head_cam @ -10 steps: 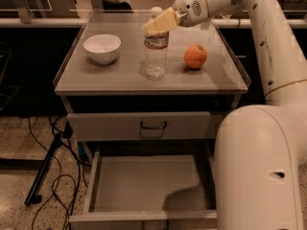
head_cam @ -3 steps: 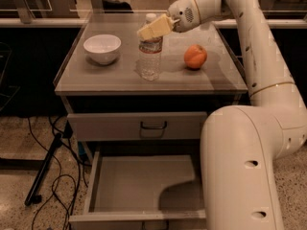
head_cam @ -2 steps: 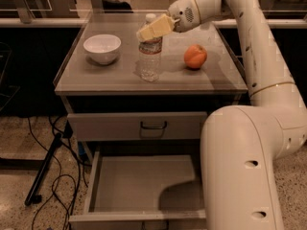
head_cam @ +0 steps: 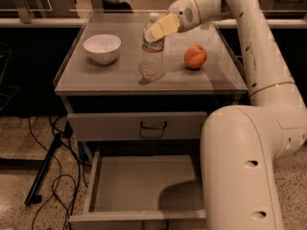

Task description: Pick water bottle from middle drawer and place on counter

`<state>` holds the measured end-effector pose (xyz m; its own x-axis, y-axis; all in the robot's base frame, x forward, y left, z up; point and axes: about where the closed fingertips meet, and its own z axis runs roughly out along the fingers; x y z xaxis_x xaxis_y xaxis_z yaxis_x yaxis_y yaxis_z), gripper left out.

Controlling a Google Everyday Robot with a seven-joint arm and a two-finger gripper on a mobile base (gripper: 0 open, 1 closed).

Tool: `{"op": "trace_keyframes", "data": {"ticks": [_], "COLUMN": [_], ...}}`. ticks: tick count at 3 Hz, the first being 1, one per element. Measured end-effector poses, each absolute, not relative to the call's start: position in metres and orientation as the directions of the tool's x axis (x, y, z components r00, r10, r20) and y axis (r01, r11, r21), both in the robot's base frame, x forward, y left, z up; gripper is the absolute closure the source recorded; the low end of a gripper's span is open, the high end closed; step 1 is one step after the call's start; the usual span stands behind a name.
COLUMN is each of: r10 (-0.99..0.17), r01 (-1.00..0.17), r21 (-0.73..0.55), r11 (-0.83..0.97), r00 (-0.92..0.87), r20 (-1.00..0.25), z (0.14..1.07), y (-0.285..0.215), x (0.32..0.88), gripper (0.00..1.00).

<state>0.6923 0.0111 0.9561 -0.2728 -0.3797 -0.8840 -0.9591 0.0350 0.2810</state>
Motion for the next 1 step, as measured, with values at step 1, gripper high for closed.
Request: {"op": "trace_keyframes", "data": {"ticks": [1], "r10": [-0.380], "r01": [-0.959], "r21": [0.281], "r11": [0.035], "r00": [-0.273], "r20": [-0.884], "z": [0.9561], "y": [0.0111], "x": [0.6923], "gripper": [0.00]}}
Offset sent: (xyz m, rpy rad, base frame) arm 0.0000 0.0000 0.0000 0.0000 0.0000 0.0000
